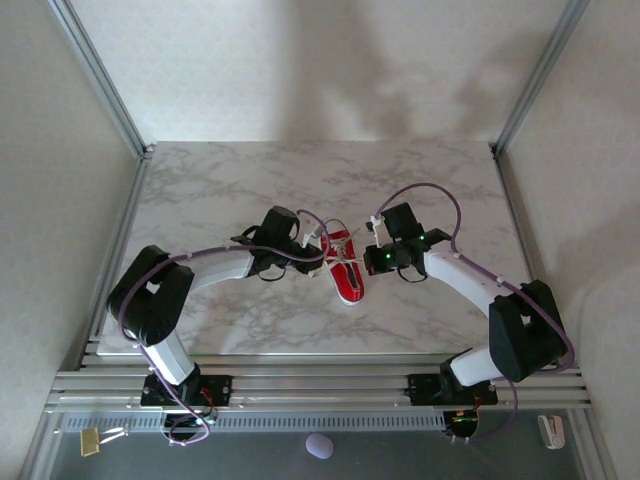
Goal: Tie the shoes
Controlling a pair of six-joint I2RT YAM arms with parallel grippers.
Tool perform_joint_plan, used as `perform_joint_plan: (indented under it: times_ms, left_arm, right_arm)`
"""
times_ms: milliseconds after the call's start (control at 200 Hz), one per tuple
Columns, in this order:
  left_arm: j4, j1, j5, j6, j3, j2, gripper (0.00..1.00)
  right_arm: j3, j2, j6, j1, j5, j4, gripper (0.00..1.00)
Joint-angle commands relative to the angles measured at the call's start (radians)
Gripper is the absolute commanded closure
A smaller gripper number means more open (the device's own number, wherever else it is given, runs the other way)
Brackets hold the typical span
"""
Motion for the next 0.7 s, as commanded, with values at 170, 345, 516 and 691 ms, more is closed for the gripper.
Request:
perform_joint_plan:
  times_ms: [170,345,516,691]
  left_arm:
    - [0.027,0.035,-0.111,-0.053,-0.021,-0.028,1.00]
    - [0.014,0.055,-0.164,-0.073,-0.024,-0.021,1.00]
    - [0.011,0.067,-0.192,-0.089,-0.033,-0.015,1.00]
    - [0.007,0.081,-0.219,-0.105,-0.033,-0.007,1.00]
  right_arm:
    - [0.022,-0.031,0.035,0.001,0.085,-0.041,1.00]
    - [0.019,-0.037,0.040,-0.003,0.102,-0.046,1.00]
    - [0.007,-0.043,0.046,-0.009,0.109,-0.044,1.00]
    - [-0.011,-0.053,0.058,-0.020,0.124,-0.040,1.00]
